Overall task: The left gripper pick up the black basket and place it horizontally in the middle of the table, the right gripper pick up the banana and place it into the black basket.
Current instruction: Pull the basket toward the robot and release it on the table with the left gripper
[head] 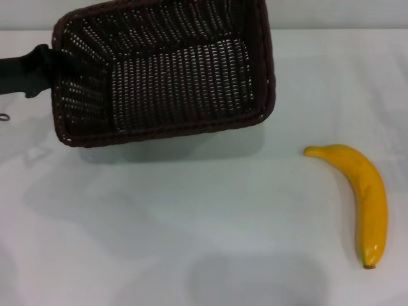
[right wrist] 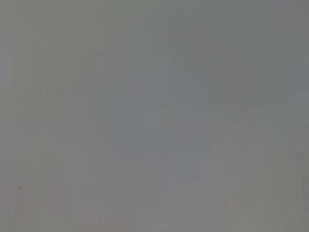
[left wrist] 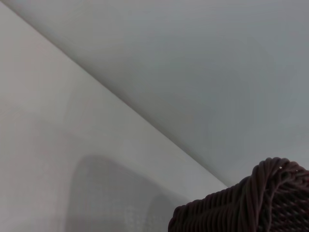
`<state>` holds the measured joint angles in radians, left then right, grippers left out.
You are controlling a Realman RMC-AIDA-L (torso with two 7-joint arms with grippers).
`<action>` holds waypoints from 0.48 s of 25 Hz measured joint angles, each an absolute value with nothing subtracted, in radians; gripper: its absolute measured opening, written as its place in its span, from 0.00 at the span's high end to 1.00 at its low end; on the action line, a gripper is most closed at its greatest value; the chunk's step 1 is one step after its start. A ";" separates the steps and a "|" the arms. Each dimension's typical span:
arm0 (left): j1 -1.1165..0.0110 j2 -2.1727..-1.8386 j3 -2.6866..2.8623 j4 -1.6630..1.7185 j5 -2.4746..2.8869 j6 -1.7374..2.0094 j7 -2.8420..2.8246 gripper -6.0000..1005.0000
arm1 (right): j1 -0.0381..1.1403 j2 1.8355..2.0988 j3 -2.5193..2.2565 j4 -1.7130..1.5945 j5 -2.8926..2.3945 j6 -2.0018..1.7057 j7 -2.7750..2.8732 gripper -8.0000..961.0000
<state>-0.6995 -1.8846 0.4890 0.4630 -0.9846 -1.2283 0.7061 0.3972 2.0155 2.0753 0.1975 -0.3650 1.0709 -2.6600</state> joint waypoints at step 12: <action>-0.745 -1.940 0.579 0.449 -0.969 -1.134 0.680 0.80 | 0.390 2.016 2.075 0.197 -0.363 1.069 -2.660 0.12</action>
